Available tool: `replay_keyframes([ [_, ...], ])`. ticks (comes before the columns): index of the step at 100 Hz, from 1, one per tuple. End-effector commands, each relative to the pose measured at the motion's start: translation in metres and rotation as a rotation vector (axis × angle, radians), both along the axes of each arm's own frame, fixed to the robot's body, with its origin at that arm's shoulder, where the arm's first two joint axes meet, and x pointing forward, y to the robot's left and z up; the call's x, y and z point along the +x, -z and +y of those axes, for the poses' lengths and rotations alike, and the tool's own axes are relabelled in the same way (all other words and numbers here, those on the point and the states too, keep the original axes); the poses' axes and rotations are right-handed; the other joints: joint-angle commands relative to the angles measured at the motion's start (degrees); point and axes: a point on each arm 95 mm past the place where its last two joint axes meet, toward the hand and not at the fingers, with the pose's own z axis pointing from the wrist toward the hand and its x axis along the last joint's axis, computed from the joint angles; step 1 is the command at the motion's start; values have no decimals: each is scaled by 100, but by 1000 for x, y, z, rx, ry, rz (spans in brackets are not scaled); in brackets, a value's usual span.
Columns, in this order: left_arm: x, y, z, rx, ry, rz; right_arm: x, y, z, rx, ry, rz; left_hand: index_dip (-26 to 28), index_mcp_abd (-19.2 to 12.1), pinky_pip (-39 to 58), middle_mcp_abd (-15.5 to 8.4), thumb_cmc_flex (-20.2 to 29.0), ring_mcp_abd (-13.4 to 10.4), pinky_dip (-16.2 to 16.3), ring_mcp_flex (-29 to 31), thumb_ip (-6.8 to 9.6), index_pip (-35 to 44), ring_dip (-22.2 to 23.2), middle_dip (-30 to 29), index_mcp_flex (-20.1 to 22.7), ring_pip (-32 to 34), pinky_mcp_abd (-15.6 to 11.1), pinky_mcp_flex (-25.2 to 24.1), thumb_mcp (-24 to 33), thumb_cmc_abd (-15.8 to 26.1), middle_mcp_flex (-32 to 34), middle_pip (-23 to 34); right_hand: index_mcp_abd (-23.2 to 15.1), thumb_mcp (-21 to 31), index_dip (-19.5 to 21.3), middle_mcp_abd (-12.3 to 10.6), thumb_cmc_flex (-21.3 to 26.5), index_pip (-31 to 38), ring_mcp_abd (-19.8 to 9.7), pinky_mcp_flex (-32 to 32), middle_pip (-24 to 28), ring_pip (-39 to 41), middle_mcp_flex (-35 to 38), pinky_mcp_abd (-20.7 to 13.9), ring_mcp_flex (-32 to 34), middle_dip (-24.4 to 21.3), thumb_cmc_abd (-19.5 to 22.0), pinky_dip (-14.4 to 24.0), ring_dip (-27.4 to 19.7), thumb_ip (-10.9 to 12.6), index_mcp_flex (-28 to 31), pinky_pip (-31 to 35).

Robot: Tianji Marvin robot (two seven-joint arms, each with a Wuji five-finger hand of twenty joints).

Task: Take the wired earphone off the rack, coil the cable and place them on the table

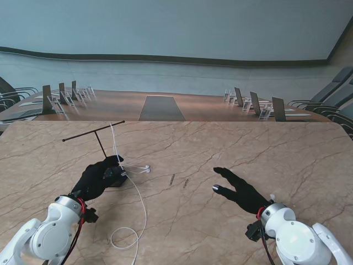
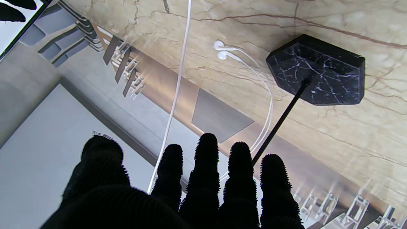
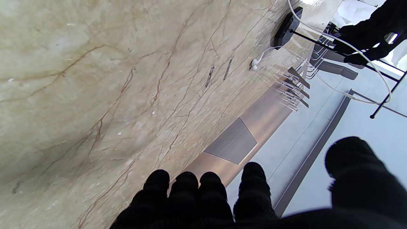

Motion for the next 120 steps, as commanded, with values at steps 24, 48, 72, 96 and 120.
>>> replay_keyframes([
  [24, 10, -7, -11, -1, 12, -19, -2, 0, 3, 6, -7, 12, 1398, -375, 825, -56, 1440, 235, -82, 631, -100, 2112, 369, 502, -173, 745, 133, 232, -72, 101, 679, 639, -21, -121, 137, -38, 30, 54, -135, -61, -126, -101, -135, -278, -232, -89, 283, 87, -86, -123, -12, 69],
  [48, 13, -12, -18, 45, 38, -22, -2, 0, 4, 4, -6, 14, 1263, -527, 1080, -208, 2699, 200, -196, 1050, 65, 2279, 375, 647, -177, 973, 225, 431, 19, 144, 1027, 939, -12, -120, 271, -41, 55, 93, -142, -65, -126, -101, -135, -279, -232, -89, 284, 96, -78, -120, -17, 76],
  [72, 11, -15, -23, 79, 55, -36, -1, 1, 5, 6, -13, 20, 1294, -839, 1088, -276, 2894, 225, -274, 1283, 192, 2478, 337, 658, 193, 1008, 306, 470, 818, -49, 1265, 1017, -8, -128, 388, -39, 77, 102, -139, -67, -126, -102, -135, -282, -233, -89, 299, 100, -73, -117, -32, 80],
  [96, 6, -17, -26, 105, 81, -32, -1, 2, 7, 6, -21, 27, 1470, -942, 1039, -242, 2893, 237, -334, 1334, 54, 2802, 312, 642, 883, 991, 342, 436, 953, 44, 1316, 988, -5, -143, 475, -38, 96, 98, -138, -67, -125, -103, -135, -281, -234, -89, 309, 101, -72, -115, -37, 82],
  [120, 2, -19, -31, 110, 112, -26, 0, 2, 7, 5, -24, 25, 1978, -1062, 984, -257, 2893, 222, -352, 1314, 31, 3059, 307, 685, 981, 974, 333, 411, 881, 131, 1364, 959, 3, -160, 550, -38, 119, 89, -137, -68, -126, -101, -135, -280, -233, -89, 319, 104, -69, -110, -41, 83],
])
